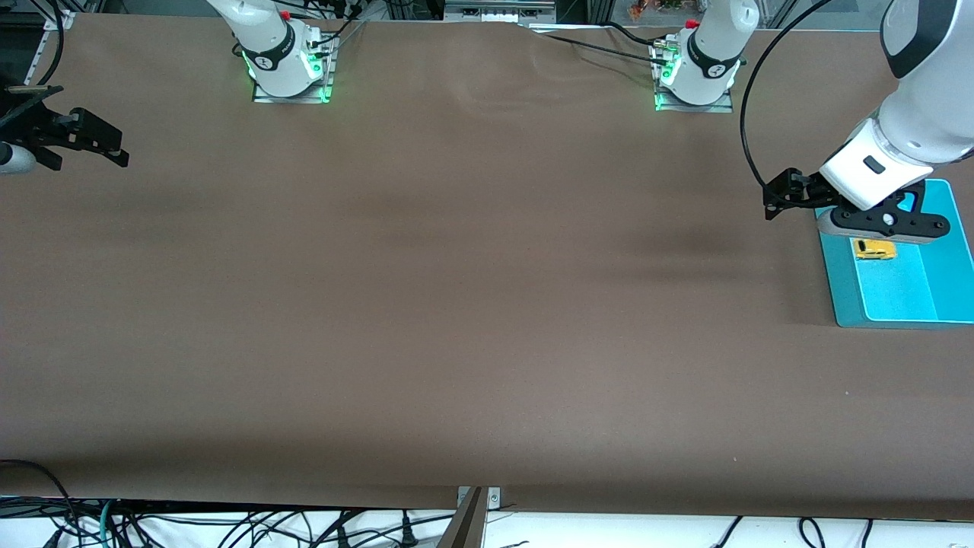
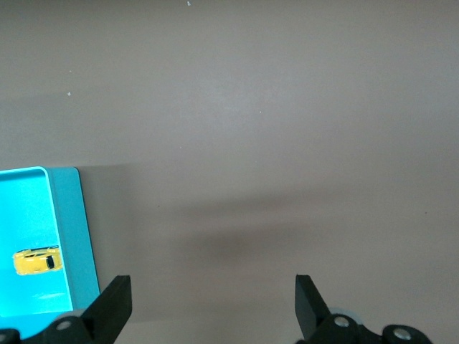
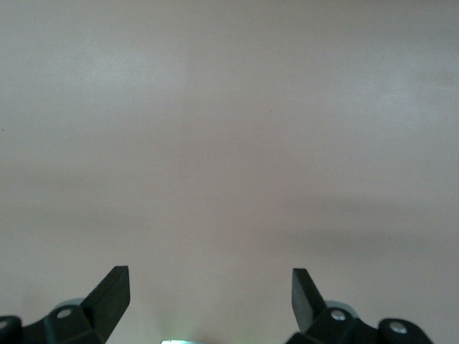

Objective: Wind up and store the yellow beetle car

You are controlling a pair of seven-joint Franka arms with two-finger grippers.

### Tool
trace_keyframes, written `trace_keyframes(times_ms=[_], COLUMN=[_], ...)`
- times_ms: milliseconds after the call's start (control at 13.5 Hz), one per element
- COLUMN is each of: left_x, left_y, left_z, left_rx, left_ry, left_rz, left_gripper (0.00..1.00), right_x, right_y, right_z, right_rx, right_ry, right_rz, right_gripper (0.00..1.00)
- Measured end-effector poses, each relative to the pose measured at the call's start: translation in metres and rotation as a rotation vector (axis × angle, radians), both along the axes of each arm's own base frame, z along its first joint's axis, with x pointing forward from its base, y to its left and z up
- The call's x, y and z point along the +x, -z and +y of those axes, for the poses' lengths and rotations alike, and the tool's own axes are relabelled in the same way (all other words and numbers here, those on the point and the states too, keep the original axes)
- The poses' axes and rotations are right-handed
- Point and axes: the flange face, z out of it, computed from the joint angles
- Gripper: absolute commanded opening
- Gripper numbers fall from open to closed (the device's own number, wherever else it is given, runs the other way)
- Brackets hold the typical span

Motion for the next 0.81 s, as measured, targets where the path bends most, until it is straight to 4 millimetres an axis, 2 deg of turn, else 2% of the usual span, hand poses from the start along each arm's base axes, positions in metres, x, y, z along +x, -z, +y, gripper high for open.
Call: trace_keyframes(times_ms=[815], left_x=[-0.0014], left_y=[0.0013], left_z=[0.0028], left_rx=[0.002], left_ry=[-0.005], left_rz=[0.015], left_gripper=[1.00], right_x=[-0.0006], right_y=[0.0005], right_z=[0.0007], right_rx=[0.000], right_ry=[-0.002], right_rz=[0.006], right_gripper=[1.00])
